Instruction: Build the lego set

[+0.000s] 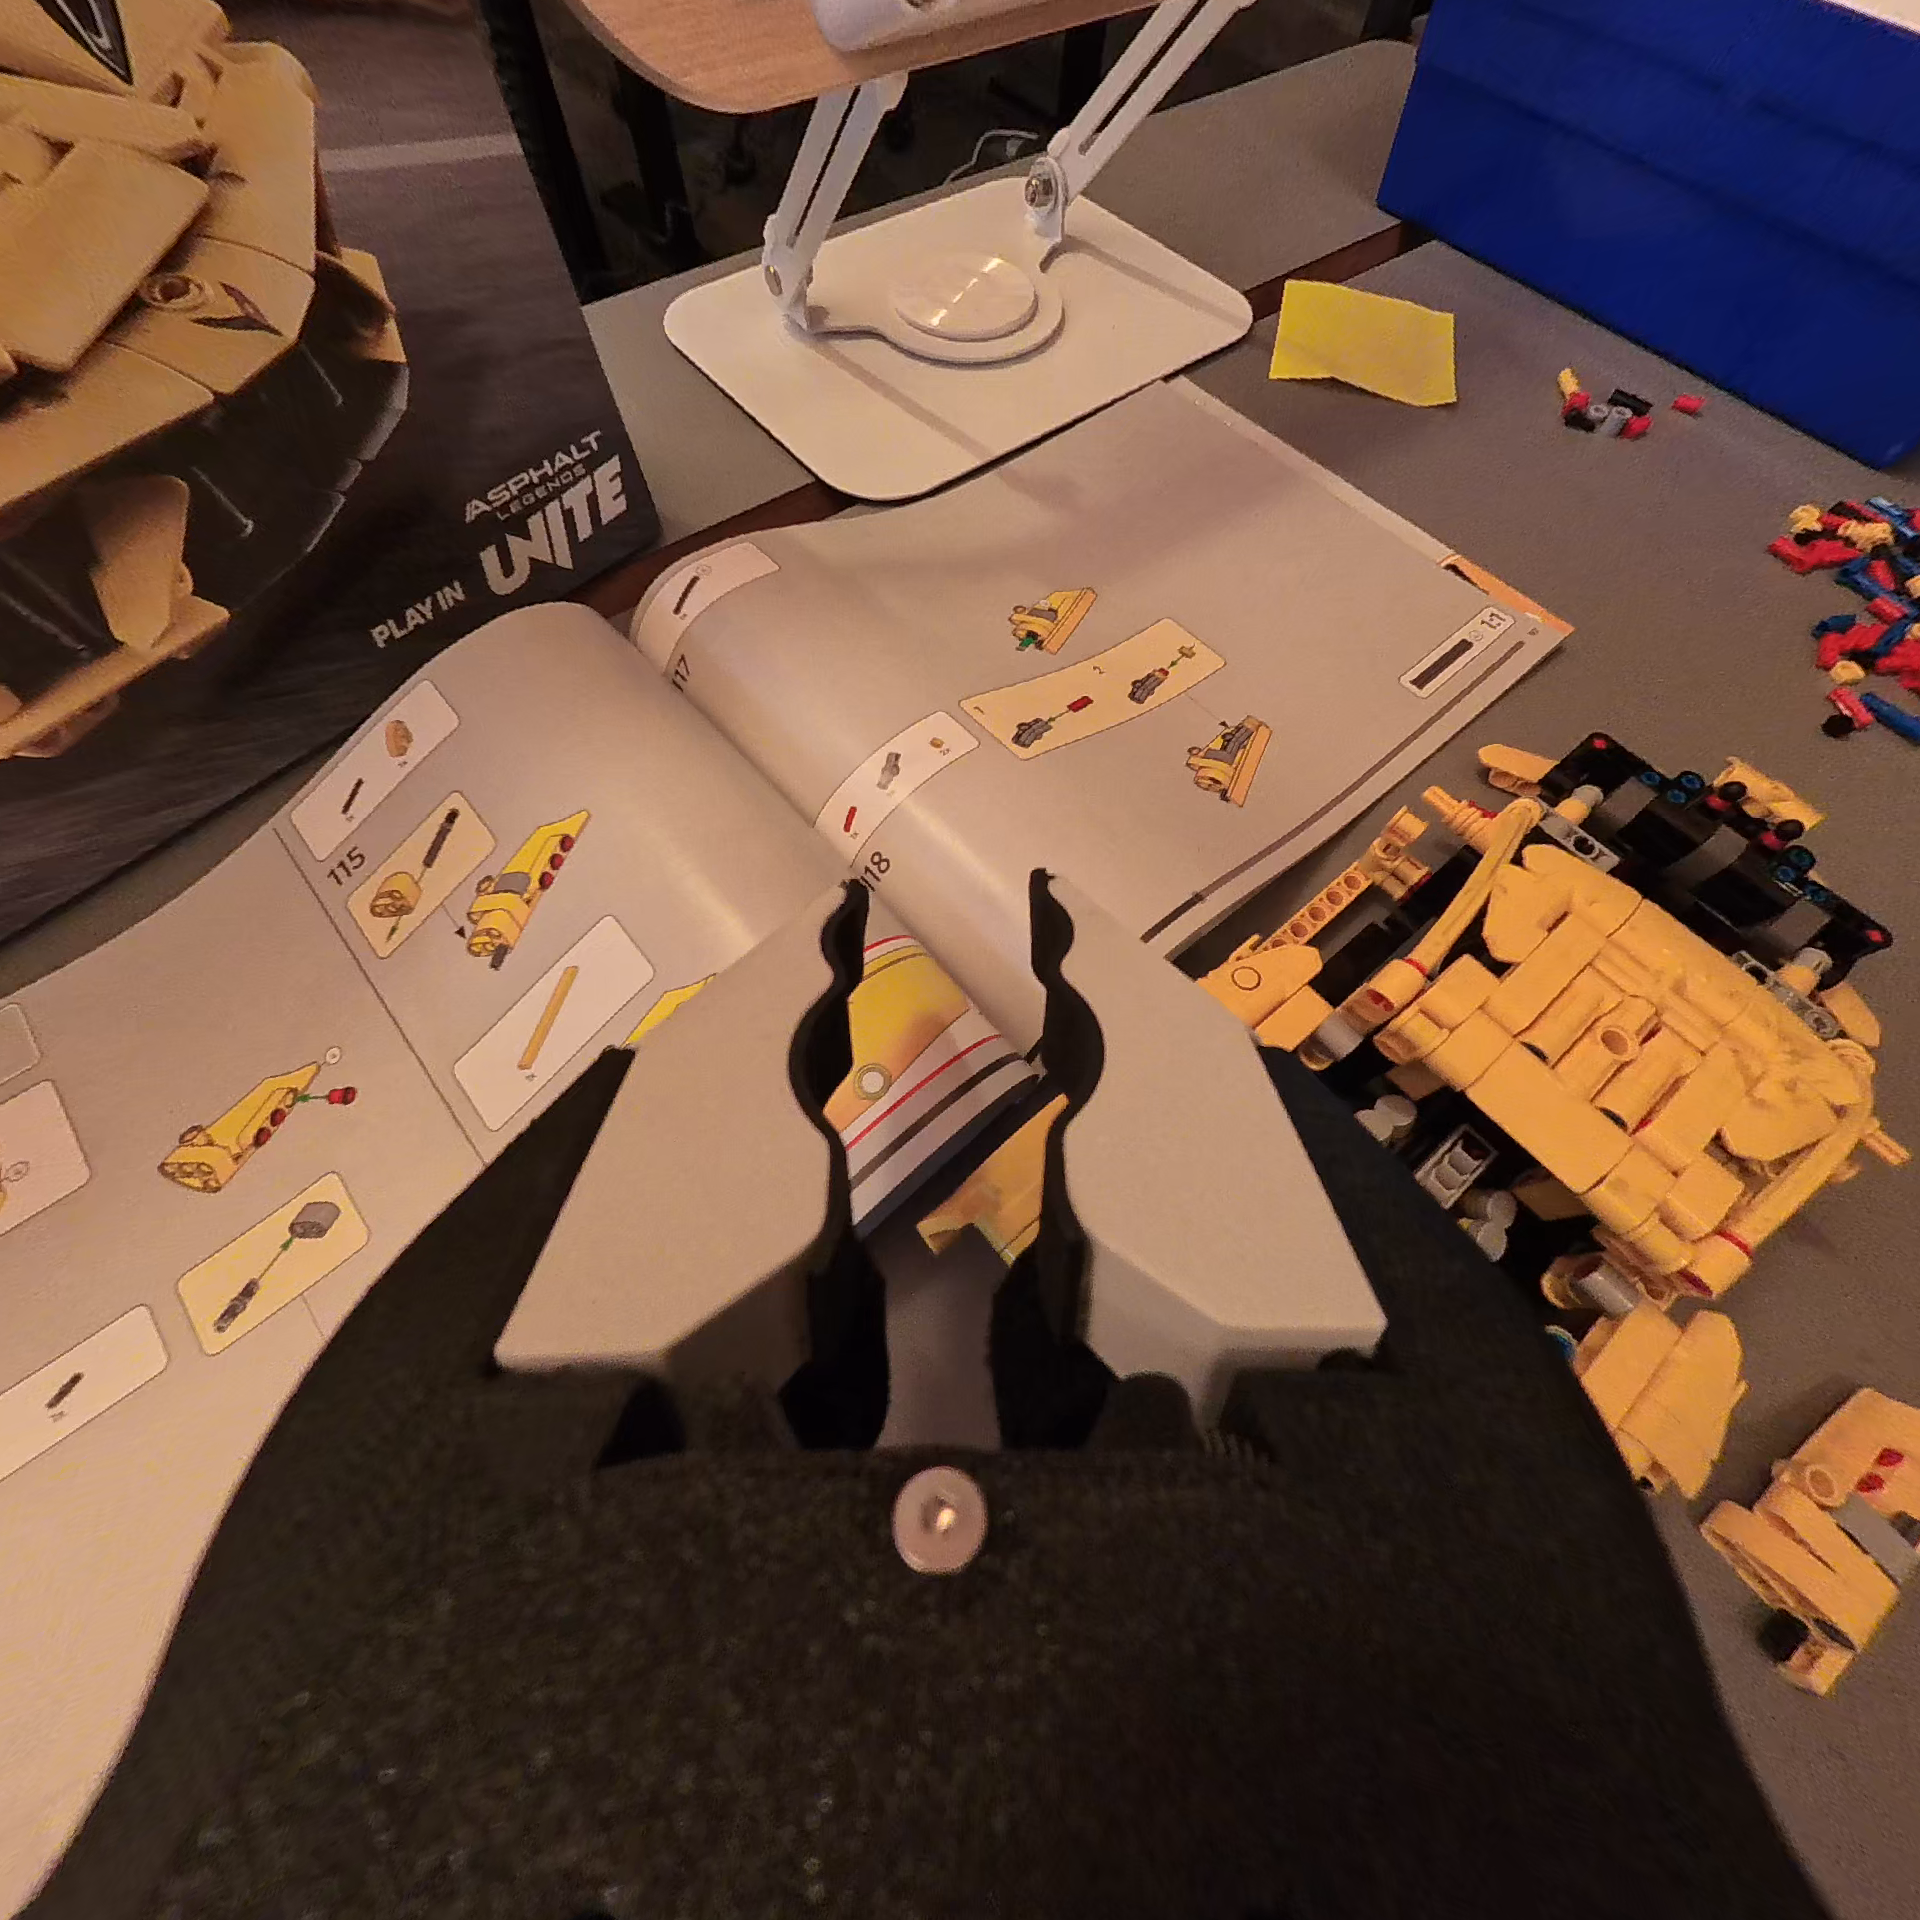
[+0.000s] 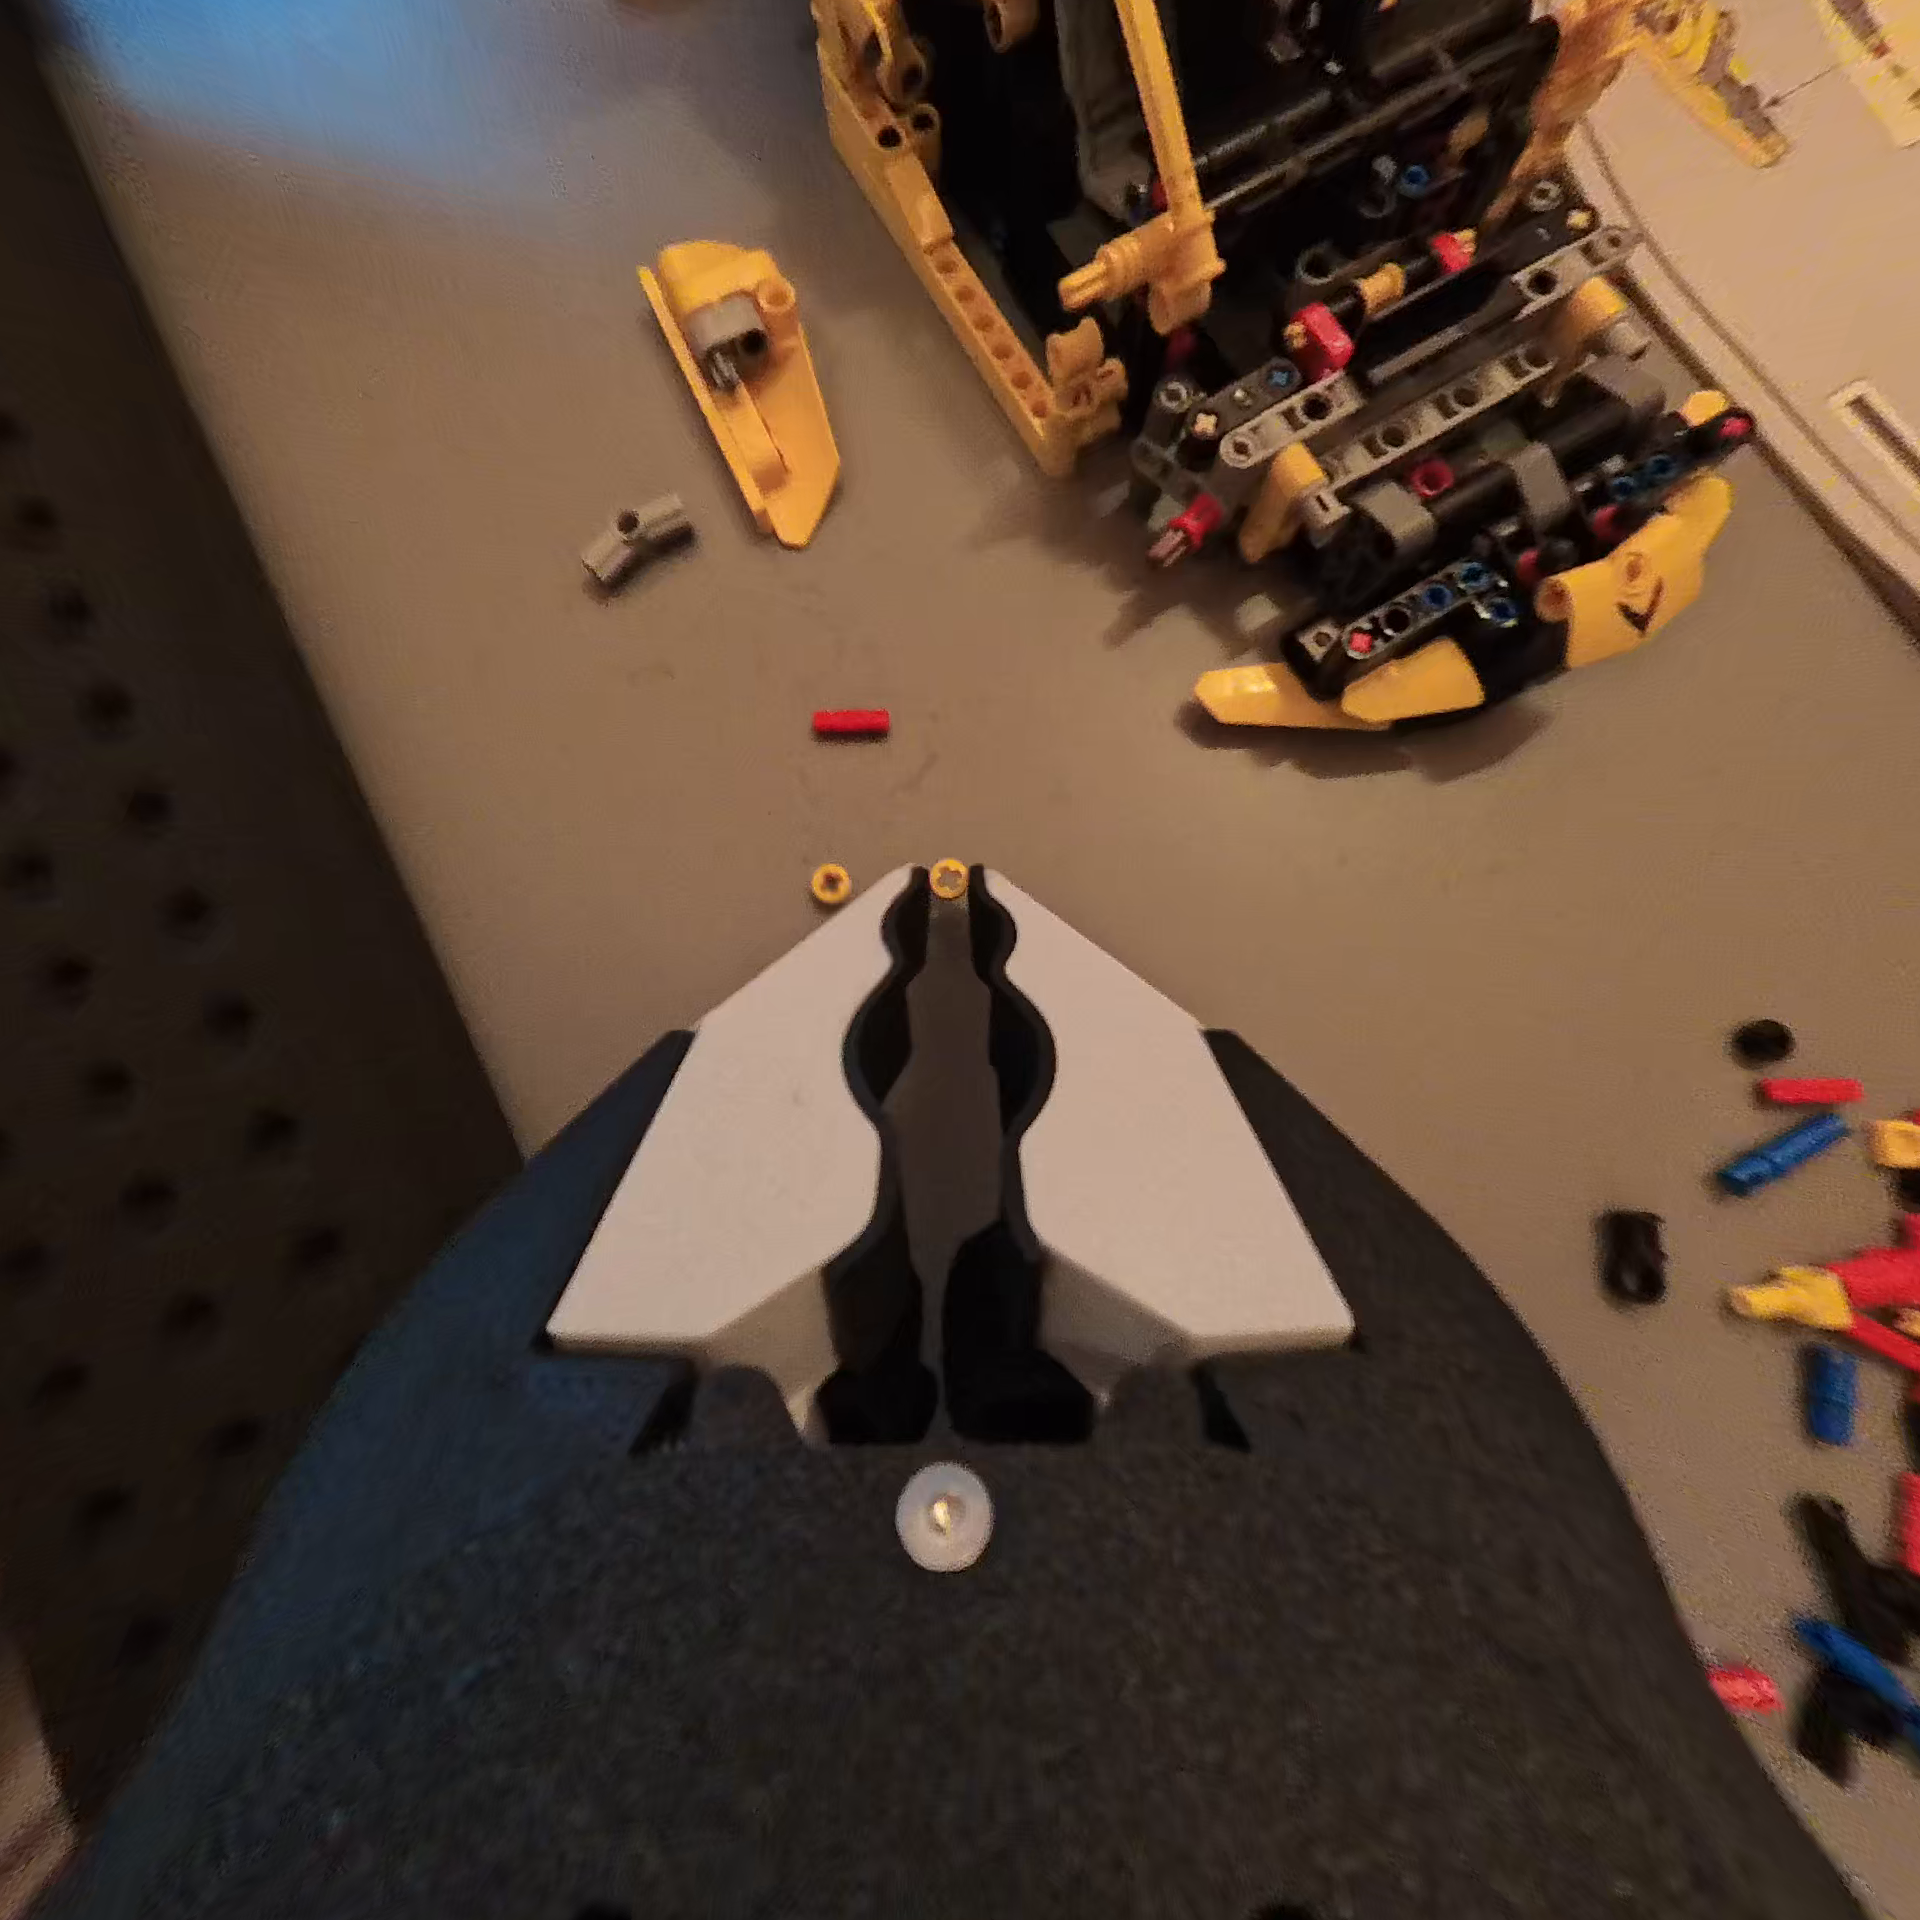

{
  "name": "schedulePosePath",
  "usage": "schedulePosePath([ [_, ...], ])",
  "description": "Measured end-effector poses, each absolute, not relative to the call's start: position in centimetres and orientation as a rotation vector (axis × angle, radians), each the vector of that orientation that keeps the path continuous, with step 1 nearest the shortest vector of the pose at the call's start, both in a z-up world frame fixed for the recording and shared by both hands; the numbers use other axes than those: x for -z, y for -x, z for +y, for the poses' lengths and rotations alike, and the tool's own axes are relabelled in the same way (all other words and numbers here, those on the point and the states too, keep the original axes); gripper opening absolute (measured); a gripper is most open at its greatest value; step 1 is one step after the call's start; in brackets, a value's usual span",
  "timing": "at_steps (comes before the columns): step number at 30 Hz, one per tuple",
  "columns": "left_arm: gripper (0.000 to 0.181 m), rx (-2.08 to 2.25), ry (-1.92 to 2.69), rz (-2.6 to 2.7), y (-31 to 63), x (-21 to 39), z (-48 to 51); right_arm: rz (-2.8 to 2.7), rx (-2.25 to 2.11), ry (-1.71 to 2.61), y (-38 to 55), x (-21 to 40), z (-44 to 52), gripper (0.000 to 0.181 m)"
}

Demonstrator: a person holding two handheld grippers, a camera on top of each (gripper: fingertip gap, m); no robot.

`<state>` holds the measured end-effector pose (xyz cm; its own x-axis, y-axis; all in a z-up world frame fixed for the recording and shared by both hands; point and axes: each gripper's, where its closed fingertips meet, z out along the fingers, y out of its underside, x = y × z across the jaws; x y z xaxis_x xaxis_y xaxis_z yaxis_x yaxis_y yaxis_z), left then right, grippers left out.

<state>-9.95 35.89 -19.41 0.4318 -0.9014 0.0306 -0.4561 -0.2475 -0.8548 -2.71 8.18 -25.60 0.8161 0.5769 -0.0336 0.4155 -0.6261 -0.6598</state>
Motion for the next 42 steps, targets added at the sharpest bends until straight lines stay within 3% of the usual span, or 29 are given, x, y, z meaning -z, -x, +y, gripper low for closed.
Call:
schedulePosePath([
  [7,0.031,0.717,1.875,1.136,10.0,19.3,35.9,-0.77,-0.328,2.33,3.4,25.7,9.4,0.01],
  [14,0.031,0.724,1.889,1.115,10.3,19.4,36.2,-0.32,-0.441,1.942,1.2,17.8,18.6,0.023],
  [18,0.031,0.772,1.897,1.101,10.0,19.5,36.0,-0.057,-0.425,1.69,-1.5,14.5,19.7,0.017],
  [32,0.031,0.906,1.895,1.063,9.4,18.6,35.4,-0.011,-0.26,1.835,-5.5,17.8,21.6,0.02],
  [42,0.031,0.812,1.866,1.058,9.8,18.5,36.4,-0.25,-0.453,1.868,-0.9,17.9,20.1,0.02],
])
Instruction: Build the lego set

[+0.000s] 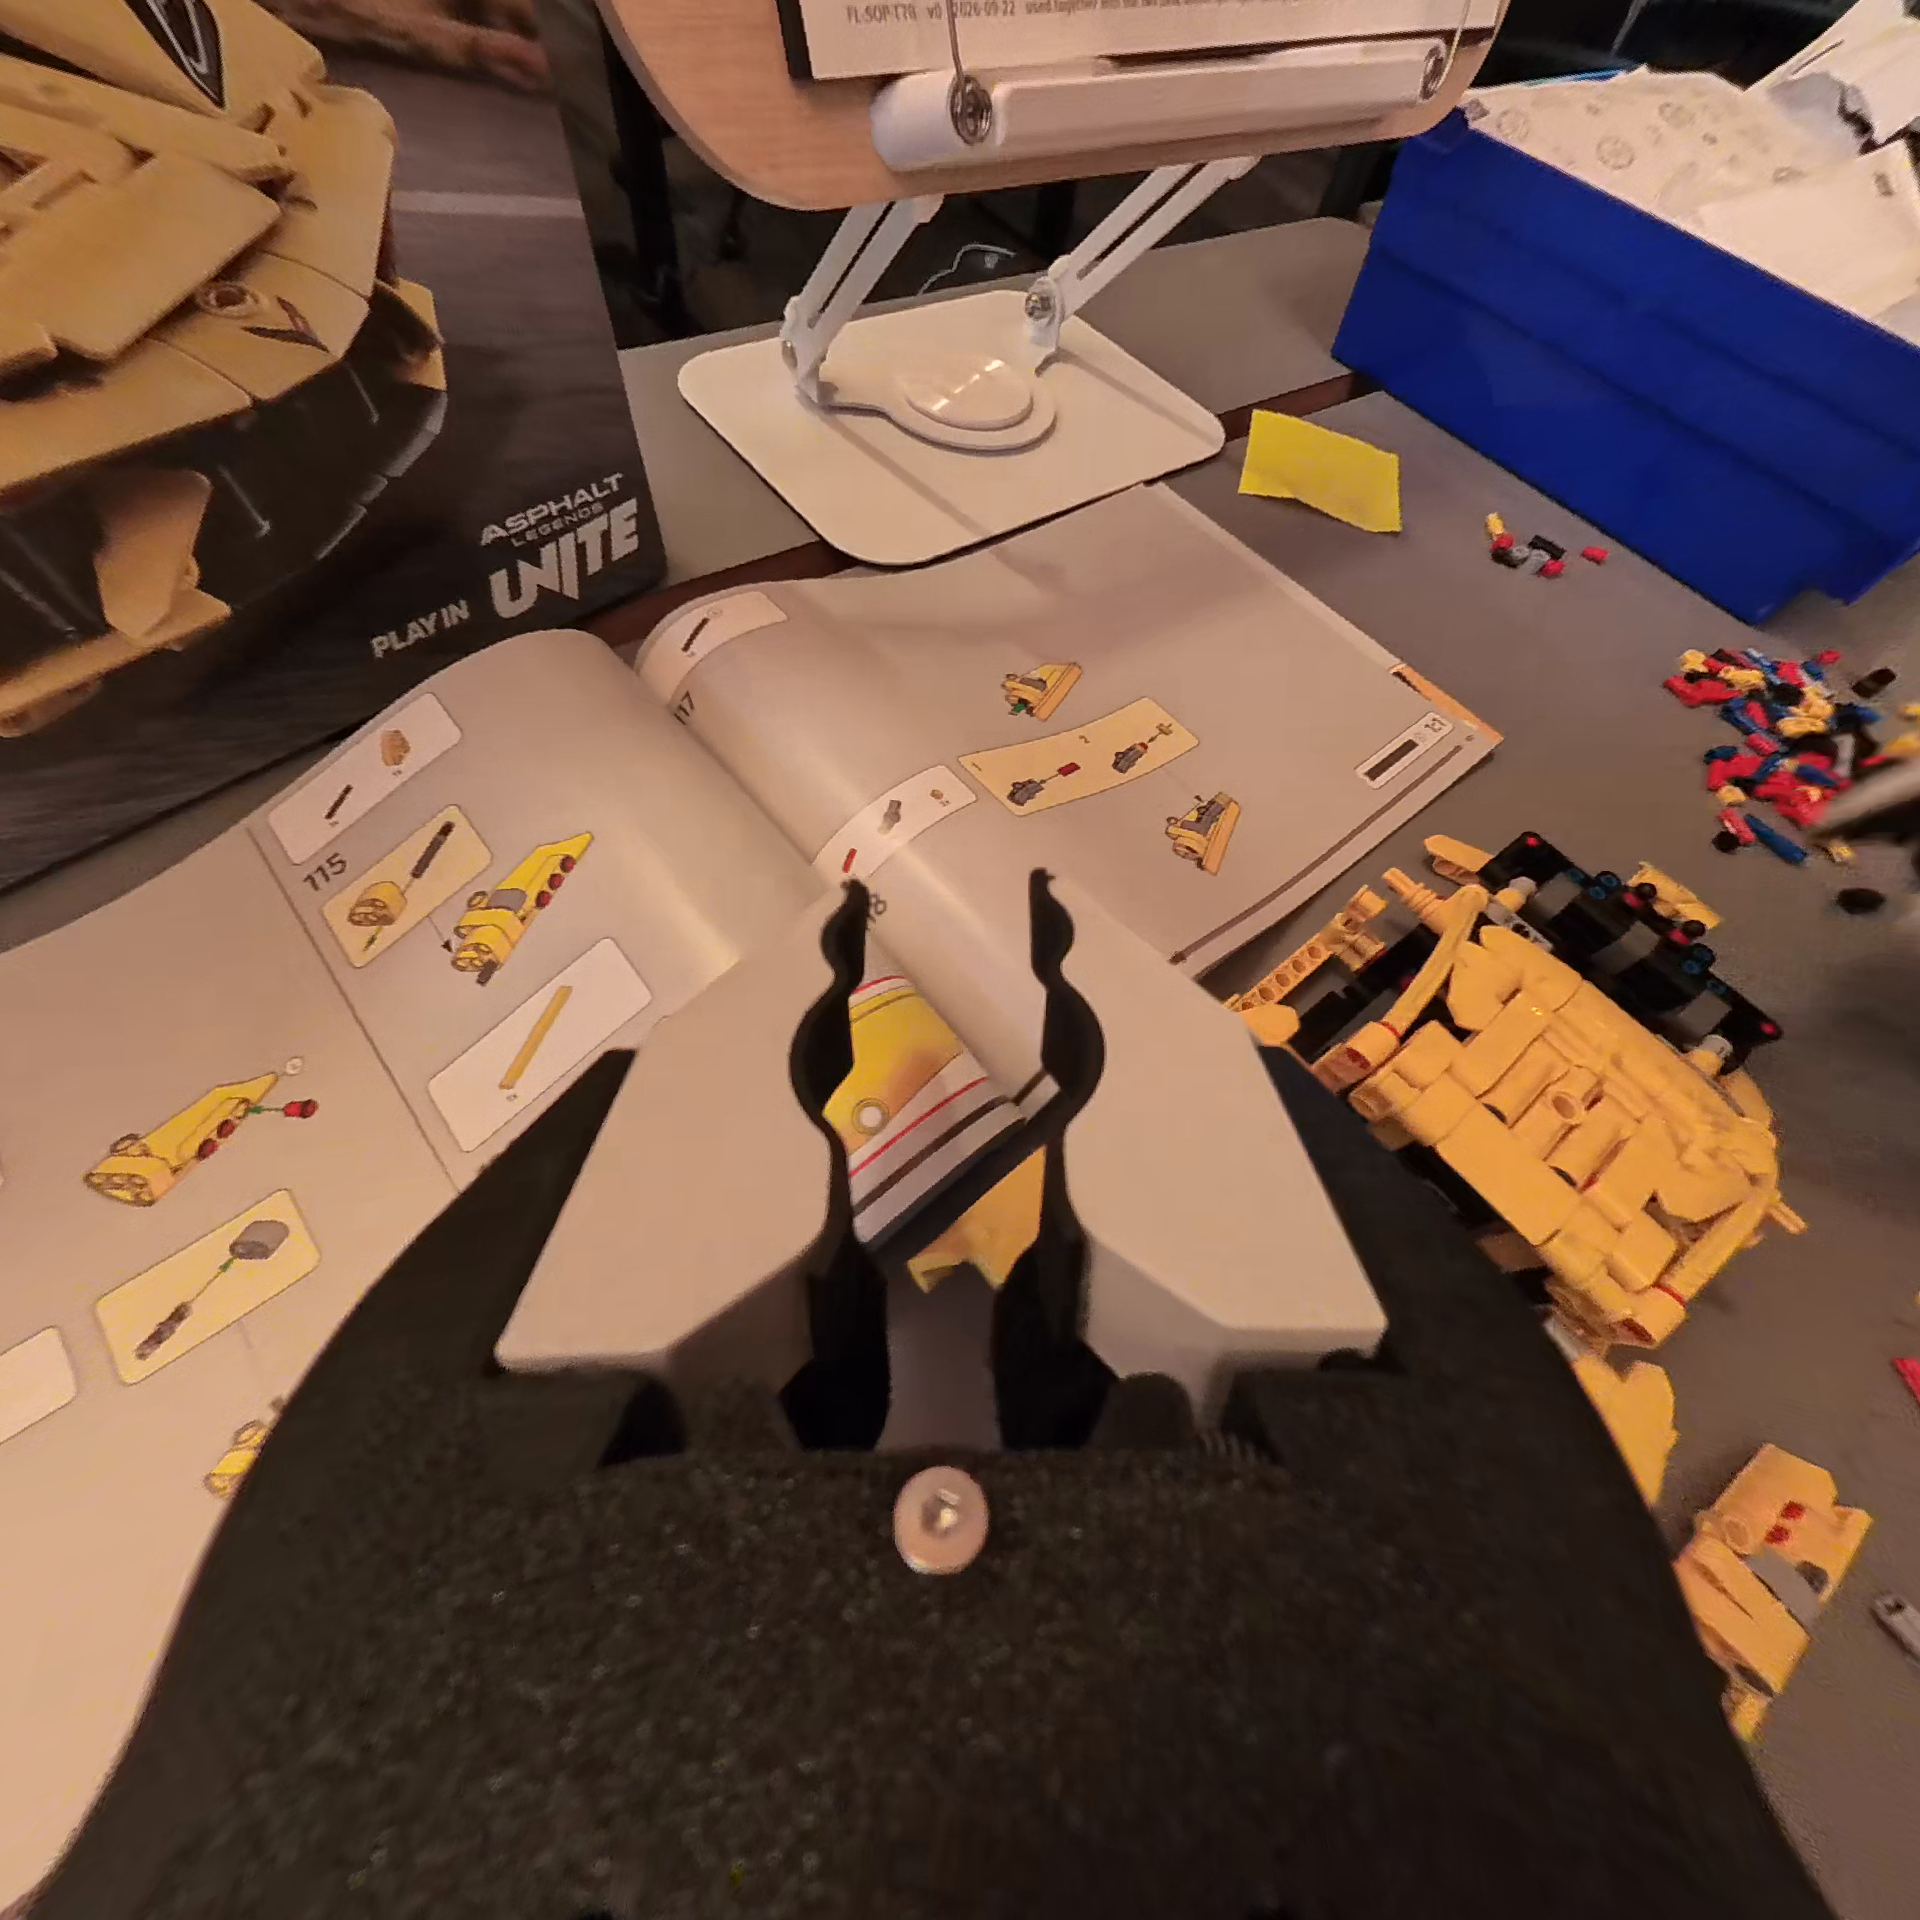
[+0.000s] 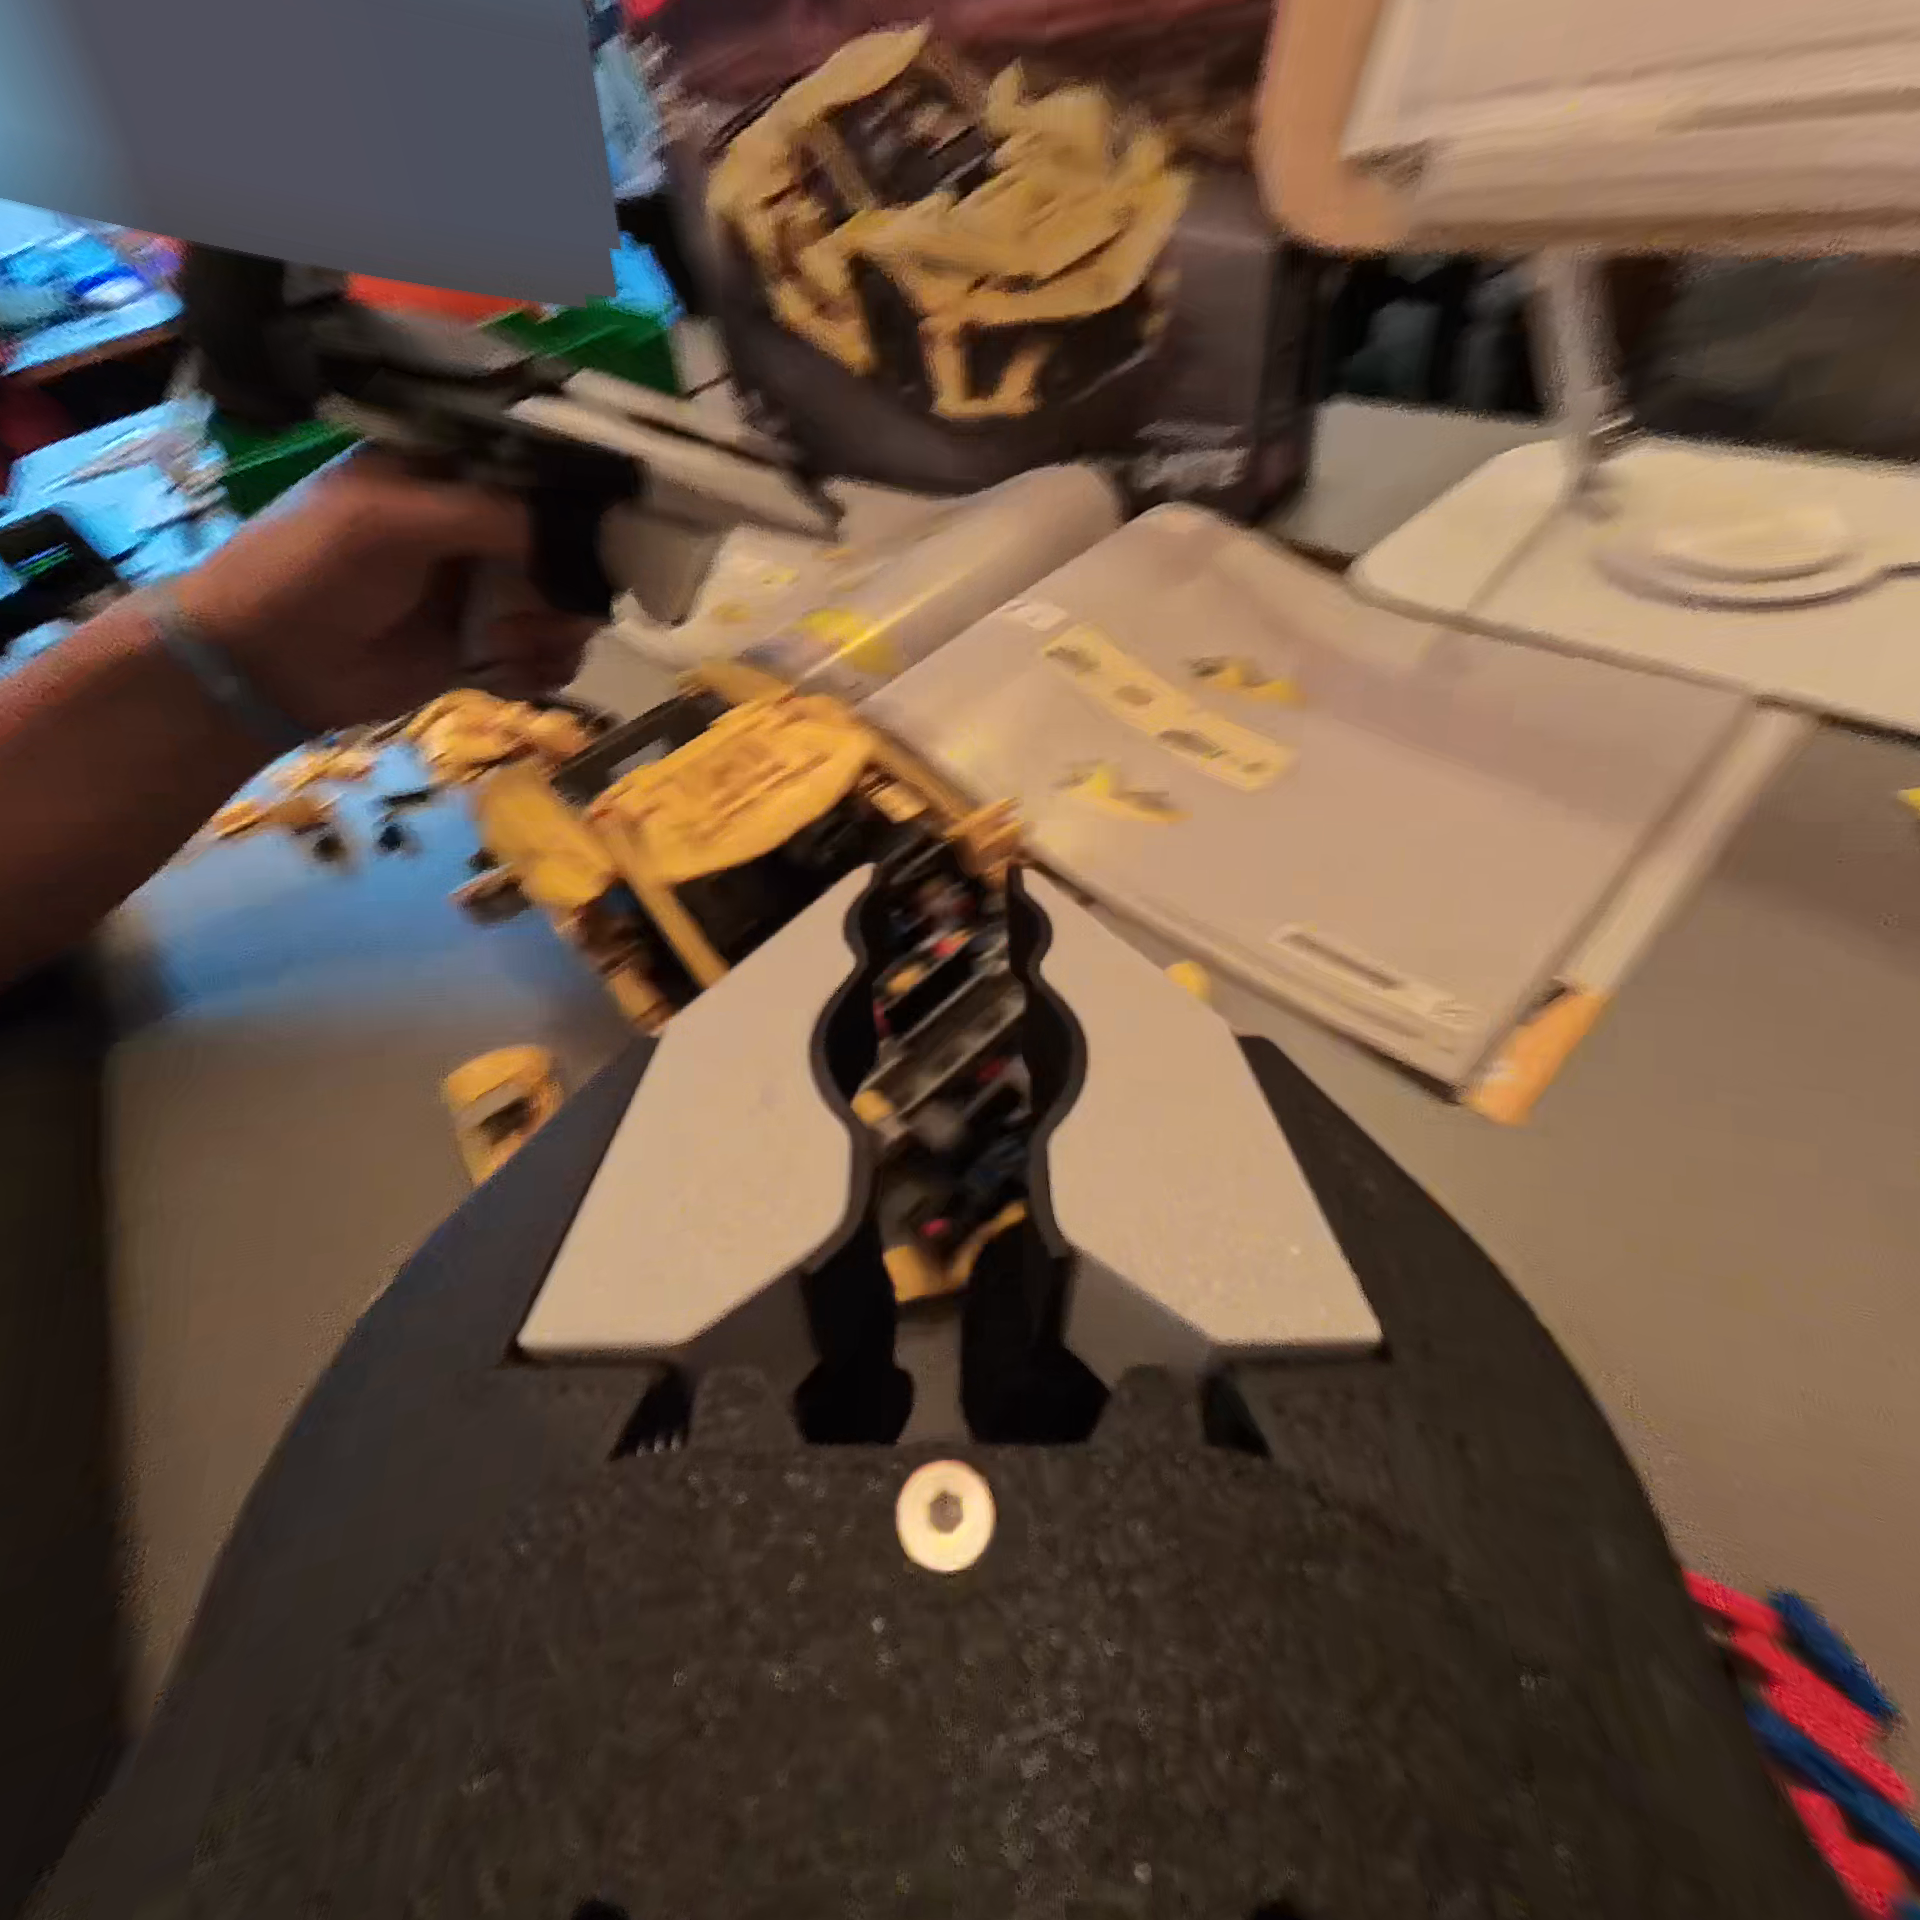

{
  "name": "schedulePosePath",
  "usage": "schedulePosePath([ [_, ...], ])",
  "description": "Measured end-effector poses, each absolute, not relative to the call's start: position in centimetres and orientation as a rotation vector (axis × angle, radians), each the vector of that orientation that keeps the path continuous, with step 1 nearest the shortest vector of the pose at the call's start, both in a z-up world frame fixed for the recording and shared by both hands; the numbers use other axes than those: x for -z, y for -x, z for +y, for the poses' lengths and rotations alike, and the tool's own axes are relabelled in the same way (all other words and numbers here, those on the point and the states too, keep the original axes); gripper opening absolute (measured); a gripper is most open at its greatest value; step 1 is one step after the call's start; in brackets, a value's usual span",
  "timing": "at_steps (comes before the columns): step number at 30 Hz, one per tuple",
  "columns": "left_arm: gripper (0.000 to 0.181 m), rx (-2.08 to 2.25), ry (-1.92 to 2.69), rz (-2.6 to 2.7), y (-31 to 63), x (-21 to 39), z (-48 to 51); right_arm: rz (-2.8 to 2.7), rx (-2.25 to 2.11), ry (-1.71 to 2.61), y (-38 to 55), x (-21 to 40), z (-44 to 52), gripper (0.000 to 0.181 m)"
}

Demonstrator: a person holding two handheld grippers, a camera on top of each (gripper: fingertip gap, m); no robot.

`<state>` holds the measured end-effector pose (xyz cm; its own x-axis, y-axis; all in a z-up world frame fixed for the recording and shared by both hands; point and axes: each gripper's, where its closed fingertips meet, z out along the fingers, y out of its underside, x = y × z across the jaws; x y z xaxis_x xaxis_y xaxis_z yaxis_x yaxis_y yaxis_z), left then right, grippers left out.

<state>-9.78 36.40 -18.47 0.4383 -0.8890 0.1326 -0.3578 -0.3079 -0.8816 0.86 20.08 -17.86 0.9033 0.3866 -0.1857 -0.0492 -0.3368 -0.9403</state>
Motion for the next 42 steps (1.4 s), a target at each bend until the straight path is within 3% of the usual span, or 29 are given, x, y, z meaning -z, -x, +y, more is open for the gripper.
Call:
schedulePosePath([
  [8,0.031,0.827,1.834,0.982,10.5,17.0,37.0,-0.828,-0.568,2.301,9.8,24.0,8.6,0.021],
  [16,0.031,0.91,1.812,0.922,11.0,15.3,36.9,-0.884,-0.614,2.298,15.6,25.2,8.5,0.025],
  [23,0.031,0.921,1.788,0.912,11.4,14.2,36.8,-0.858,-0.354,2.266,12.8,24.7,10.3,0.017],
  [27,0.031,0.907,1.777,0.926,11.4,13.9,36.6,-0.807,-0.425,2.332,12.8,25.9,10.0,0.022],
  [33,0.031,0.931,1.738,0.955,11.3,13.9,36.5,-0.841,-0.275,2.31,12.3,26.3,10.5,0.006],
  [37,0.035,1.057,1.612,1.044,11.8,12.4,35.1,-0.789,-0.378,2.258,11.4,23.8,12.3,0.006],
  [42,0.035,1.273,1.384,1.135,13.5,8.8,32.1,-0.743,-0.553,2.039,9.2,16.0,17.4,0.006],
])
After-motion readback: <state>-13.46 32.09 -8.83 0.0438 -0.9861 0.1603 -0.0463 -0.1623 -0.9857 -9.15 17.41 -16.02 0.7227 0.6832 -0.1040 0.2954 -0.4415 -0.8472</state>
